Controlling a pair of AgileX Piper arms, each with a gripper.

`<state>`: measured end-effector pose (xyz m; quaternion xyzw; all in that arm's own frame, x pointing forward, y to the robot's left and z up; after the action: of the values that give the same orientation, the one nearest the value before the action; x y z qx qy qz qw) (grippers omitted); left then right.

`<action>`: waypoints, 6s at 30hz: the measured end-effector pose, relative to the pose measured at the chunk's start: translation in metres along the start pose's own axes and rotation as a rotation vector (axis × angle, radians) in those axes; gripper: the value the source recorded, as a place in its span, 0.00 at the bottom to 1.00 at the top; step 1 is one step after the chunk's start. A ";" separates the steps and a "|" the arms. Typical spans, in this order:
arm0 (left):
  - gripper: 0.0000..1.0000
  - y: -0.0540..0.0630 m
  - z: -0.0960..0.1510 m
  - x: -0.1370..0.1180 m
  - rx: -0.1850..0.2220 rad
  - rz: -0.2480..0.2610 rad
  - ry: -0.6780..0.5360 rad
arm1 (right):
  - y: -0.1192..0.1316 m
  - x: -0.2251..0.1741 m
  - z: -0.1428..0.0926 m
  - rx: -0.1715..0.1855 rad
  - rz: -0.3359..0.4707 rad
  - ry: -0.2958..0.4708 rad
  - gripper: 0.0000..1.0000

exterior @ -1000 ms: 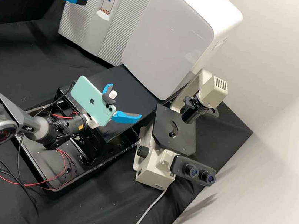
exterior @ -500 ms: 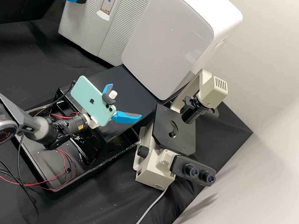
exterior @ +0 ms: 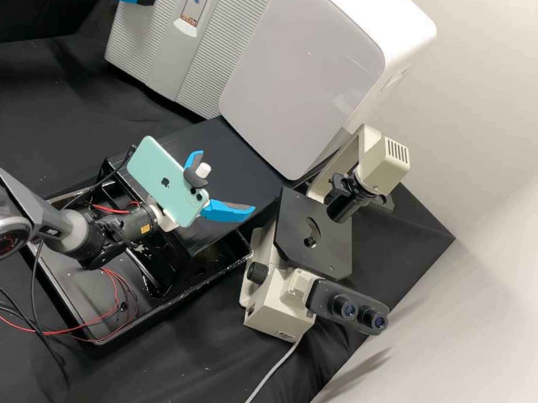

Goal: Open the incubator door

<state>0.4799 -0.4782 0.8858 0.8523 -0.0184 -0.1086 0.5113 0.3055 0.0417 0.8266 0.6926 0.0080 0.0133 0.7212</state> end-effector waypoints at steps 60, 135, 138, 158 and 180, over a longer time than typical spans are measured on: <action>0.00 -0.003 0.008 -0.025 -0.065 -0.007 0.013 | 0.000 0.000 0.000 0.000 0.000 0.000 1.00; 0.00 -0.030 0.057 -0.108 -0.214 -0.060 -0.298 | 0.000 0.000 0.000 0.000 0.000 0.000 1.00; 0.00 -0.032 0.066 -0.112 -0.232 -0.077 -0.326 | 0.000 0.000 0.000 0.000 0.000 0.000 1.00; 0.00 -0.034 0.132 -0.148 -0.307 -0.158 -0.726 | 0.000 0.000 0.000 0.000 0.000 0.000 1.00; 1.00 -0.028 0.121 -0.154 -0.299 -0.066 -0.651 | 0.000 0.000 0.000 0.000 0.000 0.000 1.00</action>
<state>0.3025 -0.5476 0.8321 0.6888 -0.1369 -0.3924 0.5940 0.3055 0.0417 0.8266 0.6926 0.0080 0.0133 0.7212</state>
